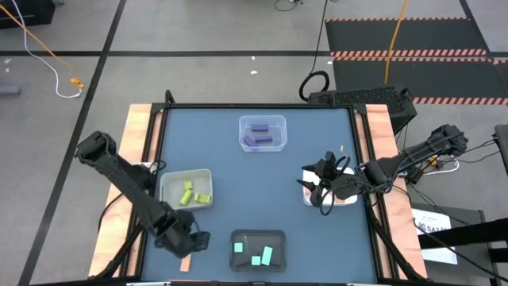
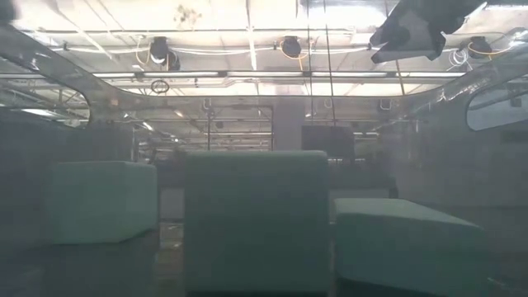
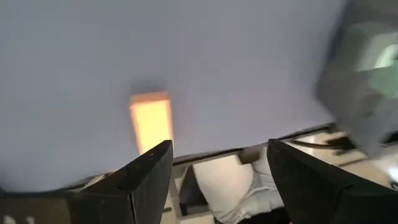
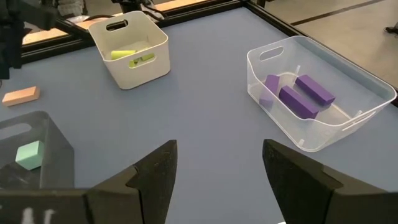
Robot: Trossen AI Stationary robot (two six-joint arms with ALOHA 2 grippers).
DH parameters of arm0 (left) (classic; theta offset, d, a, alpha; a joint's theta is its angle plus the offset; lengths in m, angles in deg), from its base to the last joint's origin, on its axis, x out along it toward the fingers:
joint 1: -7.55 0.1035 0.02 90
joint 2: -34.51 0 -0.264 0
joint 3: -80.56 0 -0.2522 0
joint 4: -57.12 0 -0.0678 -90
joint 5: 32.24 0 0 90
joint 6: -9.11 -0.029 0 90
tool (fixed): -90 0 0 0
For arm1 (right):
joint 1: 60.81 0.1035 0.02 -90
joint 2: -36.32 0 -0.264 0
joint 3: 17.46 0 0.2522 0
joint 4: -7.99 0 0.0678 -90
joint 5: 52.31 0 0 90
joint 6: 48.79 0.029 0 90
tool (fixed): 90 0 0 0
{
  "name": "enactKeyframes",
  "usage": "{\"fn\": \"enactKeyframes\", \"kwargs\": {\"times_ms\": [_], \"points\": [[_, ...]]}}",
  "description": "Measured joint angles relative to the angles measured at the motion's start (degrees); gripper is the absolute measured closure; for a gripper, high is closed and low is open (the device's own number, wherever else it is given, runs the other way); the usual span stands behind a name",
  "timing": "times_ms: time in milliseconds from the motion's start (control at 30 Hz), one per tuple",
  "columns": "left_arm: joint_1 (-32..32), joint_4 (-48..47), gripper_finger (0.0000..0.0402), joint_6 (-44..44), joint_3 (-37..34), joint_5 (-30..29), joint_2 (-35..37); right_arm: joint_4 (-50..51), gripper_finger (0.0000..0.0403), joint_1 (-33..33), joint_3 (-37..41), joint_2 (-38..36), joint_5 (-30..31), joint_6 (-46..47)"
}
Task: Sort & place blocks by color
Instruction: Put the brown block into the white bin
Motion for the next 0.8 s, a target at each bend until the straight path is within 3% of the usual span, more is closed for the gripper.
{"fn": "enactKeyframes", "kwargs": {"times_ms": [233,800], "points": [[-4.62,0.72,0.0142,7.07,0.0,0.74,-6.05,-0.04,0.0174,0.01,0.01,0.0,0.0,0.06],[-5.96,4.34,0.0142,8.26,-0.02,4.75,-12.68,-1.52,0.0174,0.01,0.01,0.0,0.0,0.06]]}}
